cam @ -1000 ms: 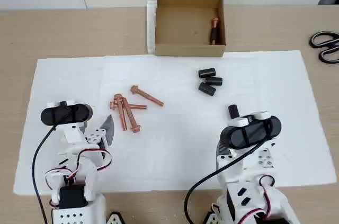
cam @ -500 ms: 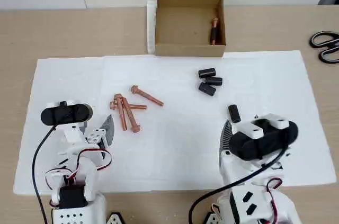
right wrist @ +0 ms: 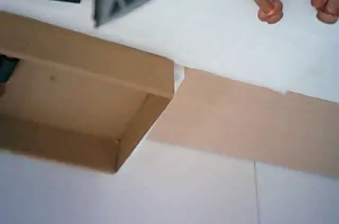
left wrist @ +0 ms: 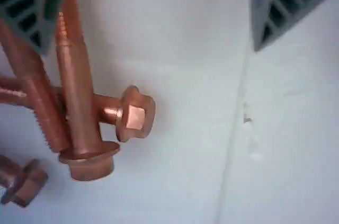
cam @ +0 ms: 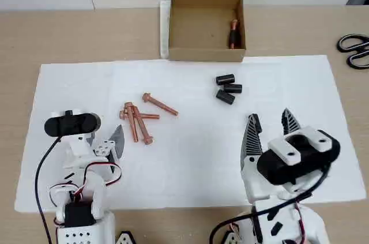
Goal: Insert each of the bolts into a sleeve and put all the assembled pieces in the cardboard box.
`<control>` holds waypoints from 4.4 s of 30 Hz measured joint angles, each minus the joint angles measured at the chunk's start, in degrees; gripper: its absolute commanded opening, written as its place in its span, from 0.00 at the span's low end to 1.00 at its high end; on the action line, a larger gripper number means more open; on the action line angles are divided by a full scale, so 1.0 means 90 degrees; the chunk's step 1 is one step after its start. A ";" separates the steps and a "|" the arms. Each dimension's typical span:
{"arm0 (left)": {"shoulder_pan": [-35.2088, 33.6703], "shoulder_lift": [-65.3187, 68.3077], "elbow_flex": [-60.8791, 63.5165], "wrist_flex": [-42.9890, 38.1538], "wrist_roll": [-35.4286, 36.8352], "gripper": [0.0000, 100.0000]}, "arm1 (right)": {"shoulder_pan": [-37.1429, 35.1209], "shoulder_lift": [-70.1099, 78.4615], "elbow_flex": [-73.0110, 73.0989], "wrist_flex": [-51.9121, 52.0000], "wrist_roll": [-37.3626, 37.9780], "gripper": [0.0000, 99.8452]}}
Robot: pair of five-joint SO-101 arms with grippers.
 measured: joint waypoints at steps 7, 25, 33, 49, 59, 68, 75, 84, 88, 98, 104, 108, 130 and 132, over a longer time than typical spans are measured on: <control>0.0000 0.0000 0.0000 0.0000 0.0000 0.24 | 0.0000 0.0000 0.0000 -0.0166 0.0000 0.21; -0.0615 0.0186 -0.2628 0.1836 -0.0713 0.24 | 0.0000 0.0000 0.0049 -0.0947 0.0000 0.21; -0.0860 0.2833 -0.4982 0.2491 -0.0791 0.24 | 0.0000 -0.0010 0.0049 -0.1729 0.0000 0.21; -0.0860 0.7326 -0.8957 0.4347 -0.0791 0.24 | 0.1192 0.0977 -0.0352 -0.3184 0.0000 0.21; -0.0860 0.7385 -0.9006 0.4552 -0.0791 0.24 | 0.1250 0.4689 -0.3575 -0.2217 0.0000 0.21; -0.0860 0.7385 -0.9006 0.5001 -0.0830 0.24 | 0.1270 0.7179 -0.4913 0.0606 0.0000 0.21; -0.0860 0.7385 -0.9006 0.5128 -0.0830 0.24 | 0.1426 0.7179 -0.4933 0.1114 0.0000 0.21; -0.0860 0.7385 -0.9006 0.5206 -0.0830 0.24 | 0.1661 0.7150 -0.4288 0.0967 0.0205 0.21; -0.0860 0.7385 -0.9006 0.5206 -0.0830 0.24 | 0.1641 0.7971 -0.4024 0.0772 0.0430 0.21; -0.0860 0.7385 -0.9006 0.5206 -0.0830 0.24 | 0.1641 1.1282 -0.5744 0.1983 0.0459 0.21; -0.0860 0.7385 -0.8899 0.5206 -0.0830 0.24 | 0.1524 1.2181 -0.6232 0.2227 0.0459 0.21; -0.0860 0.7385 -0.8899 0.5206 -0.0830 0.24 | 0.1201 1.2591 -0.6232 0.2383 0.0459 0.21; -0.0860 0.7385 -0.8899 0.5206 -0.0830 0.24 | 0.0987 1.3890 -0.6232 0.2256 0.0195 0.21; -0.0860 0.7385 -0.8899 0.5206 -0.0830 0.24 | 0.1065 1.3968 -0.6232 0.2188 0.0195 0.21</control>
